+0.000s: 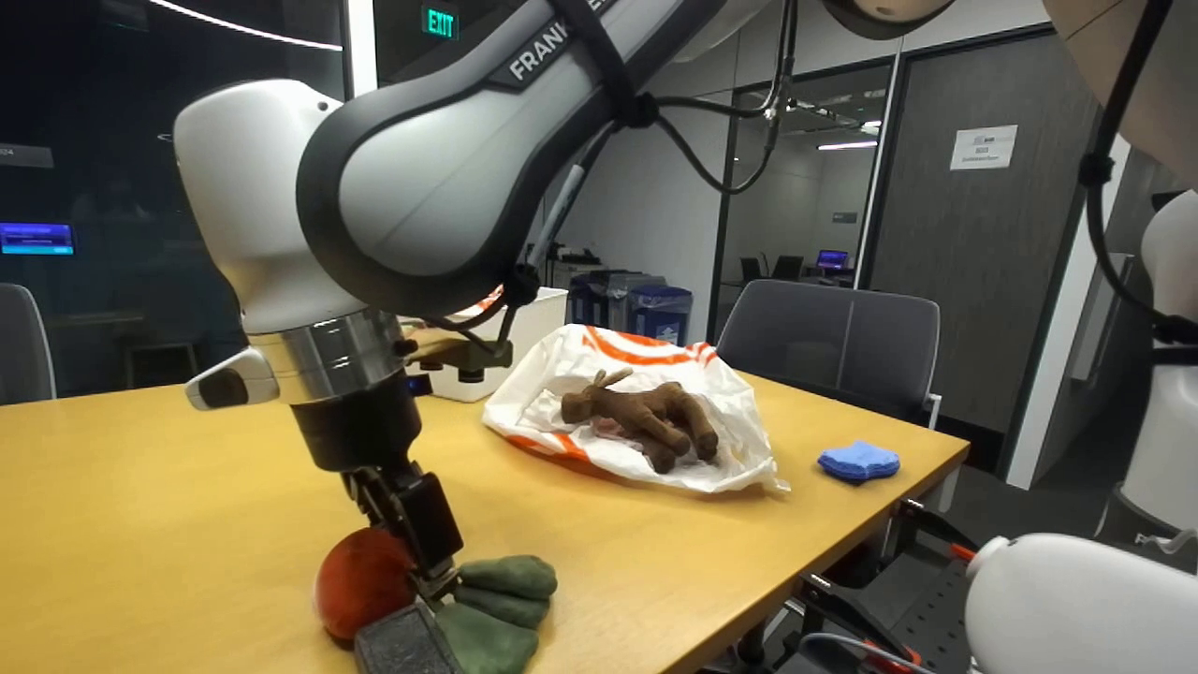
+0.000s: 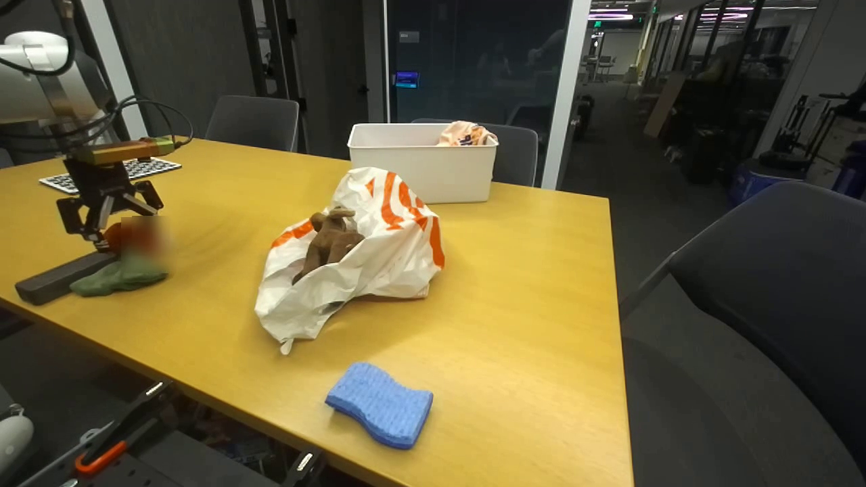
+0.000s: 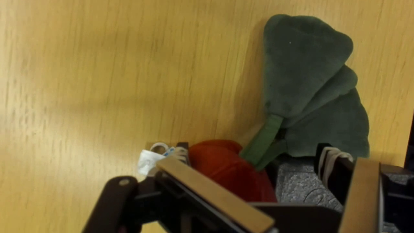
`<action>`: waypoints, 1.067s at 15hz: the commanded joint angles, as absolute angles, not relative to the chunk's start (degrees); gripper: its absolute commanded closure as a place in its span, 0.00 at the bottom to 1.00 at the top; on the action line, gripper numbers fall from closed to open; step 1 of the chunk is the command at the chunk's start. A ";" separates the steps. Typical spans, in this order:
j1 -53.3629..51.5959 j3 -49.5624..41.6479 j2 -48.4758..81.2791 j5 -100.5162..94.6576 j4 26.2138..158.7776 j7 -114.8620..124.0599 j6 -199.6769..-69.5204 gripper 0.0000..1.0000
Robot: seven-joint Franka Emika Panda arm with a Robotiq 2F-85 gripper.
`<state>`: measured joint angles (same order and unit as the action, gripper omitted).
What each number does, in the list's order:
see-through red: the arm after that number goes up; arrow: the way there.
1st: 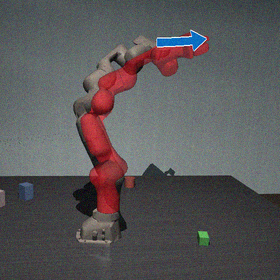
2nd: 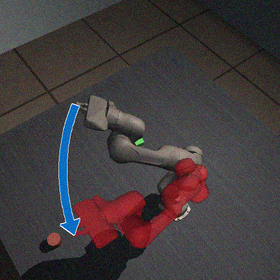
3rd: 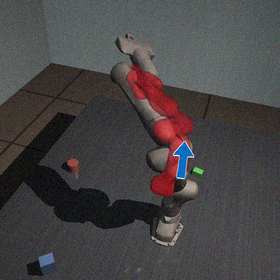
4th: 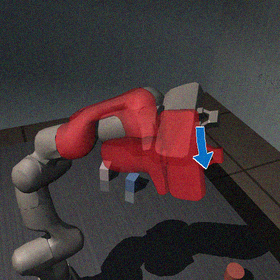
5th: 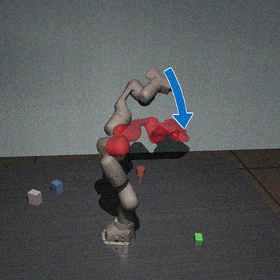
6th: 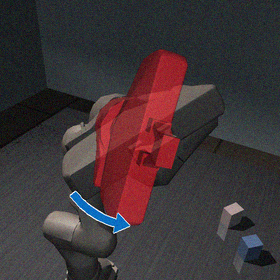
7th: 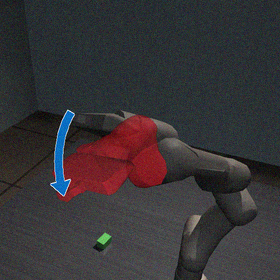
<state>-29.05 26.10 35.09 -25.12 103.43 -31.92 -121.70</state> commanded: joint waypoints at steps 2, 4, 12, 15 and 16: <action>-32.19 23.69 38.92 -27.79 98.76 -31.56 -124.77 0.14; -33.49 22.42 39.75 -29.01 97.64 -30.60 -125.27 0.32; -38.13 17.70 38.11 -32.02 96.40 -23.63 -123.77 0.93; -41.57 14.65 34.26 -38.13 98.17 -15.70 -121.32 0.96; -42.35 14.03 32.86 -39.90 99.16 -13.16 -120.21 0.96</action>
<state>-39.06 16.77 37.45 -35.43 97.04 -19.89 -123.47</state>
